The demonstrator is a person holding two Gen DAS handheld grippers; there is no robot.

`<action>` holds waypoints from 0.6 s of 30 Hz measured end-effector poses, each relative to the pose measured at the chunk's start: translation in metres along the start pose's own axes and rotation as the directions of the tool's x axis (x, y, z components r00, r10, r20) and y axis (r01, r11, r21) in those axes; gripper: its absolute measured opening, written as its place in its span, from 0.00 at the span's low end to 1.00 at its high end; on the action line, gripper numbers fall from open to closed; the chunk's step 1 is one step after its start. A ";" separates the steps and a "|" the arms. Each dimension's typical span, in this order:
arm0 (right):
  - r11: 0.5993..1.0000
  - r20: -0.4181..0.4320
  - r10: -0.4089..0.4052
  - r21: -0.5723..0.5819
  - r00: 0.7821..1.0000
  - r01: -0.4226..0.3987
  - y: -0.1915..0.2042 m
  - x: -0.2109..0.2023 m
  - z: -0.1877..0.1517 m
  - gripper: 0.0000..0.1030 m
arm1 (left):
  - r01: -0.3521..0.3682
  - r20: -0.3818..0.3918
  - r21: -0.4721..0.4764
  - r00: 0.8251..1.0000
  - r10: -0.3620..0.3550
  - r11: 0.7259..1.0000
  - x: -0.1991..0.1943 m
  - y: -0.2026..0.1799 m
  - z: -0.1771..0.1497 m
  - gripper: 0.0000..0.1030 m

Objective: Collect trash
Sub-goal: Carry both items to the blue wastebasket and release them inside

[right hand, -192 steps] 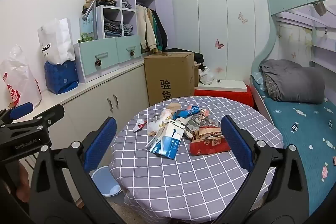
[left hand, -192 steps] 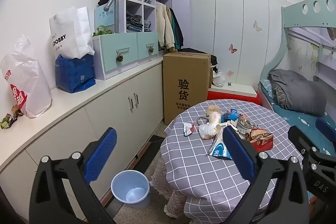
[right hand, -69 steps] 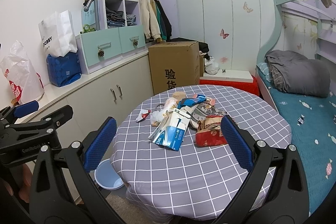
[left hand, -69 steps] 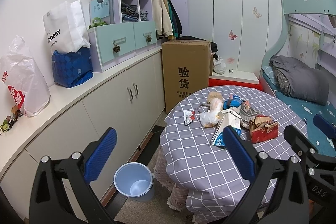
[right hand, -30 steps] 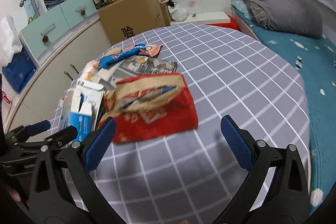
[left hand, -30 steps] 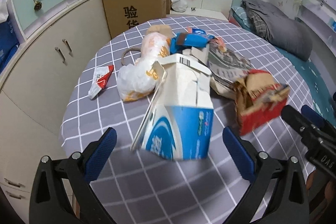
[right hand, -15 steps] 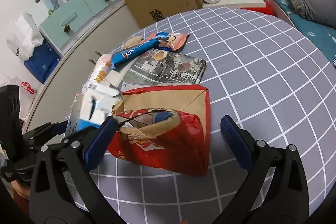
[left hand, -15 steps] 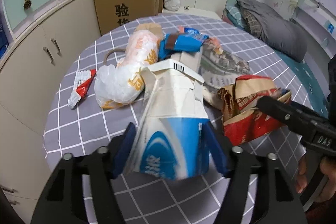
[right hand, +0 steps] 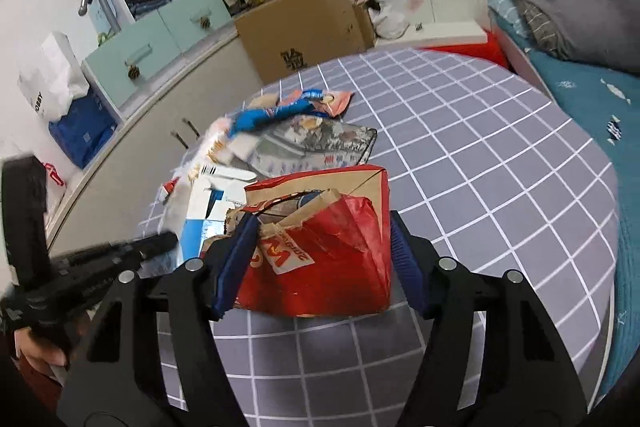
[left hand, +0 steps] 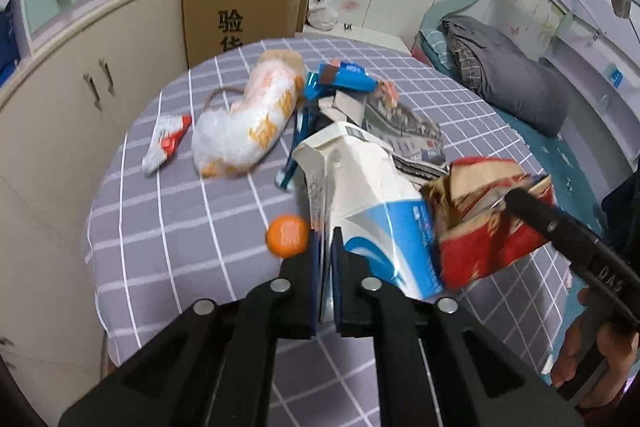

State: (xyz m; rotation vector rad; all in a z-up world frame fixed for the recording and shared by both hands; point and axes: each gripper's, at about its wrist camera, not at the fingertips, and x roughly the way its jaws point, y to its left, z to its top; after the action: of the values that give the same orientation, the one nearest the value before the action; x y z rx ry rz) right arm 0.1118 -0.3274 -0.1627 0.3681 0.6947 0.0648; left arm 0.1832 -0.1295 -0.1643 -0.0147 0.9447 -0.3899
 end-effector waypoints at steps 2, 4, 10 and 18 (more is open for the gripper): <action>1.000 0.004 -0.019 -0.012 1.000 0.019 0.006 -0.003 -0.003 0.62 | 0.020 -0.002 -0.010 1.000 -0.020 1.000 -0.003 0.003 -0.009 0.05; 1.000 0.019 -0.026 -0.014 0.999 0.026 0.013 -0.010 -0.005 0.62 | 0.023 0.010 -0.015 1.000 -0.023 1.000 -0.010 0.006 -0.014 0.05; 0.997 0.095 -0.009 -0.072 0.995 0.016 0.054 -0.037 -0.004 0.62 | -0.053 0.115 -0.021 0.992 0.055 0.998 -0.060 0.023 -0.031 0.05; 0.970 0.109 0.114 -0.228 0.988 -0.087 0.159 -0.027 -0.004 0.62 | -0.285 0.217 -0.147 0.925 0.312 0.947 -0.128 0.096 -0.062 0.05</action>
State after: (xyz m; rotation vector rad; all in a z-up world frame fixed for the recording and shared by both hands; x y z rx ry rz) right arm 0.0986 -0.1820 -0.0933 0.1892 0.5420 0.2134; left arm 0.0977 0.0117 -0.1174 -0.0195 0.7153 -0.0477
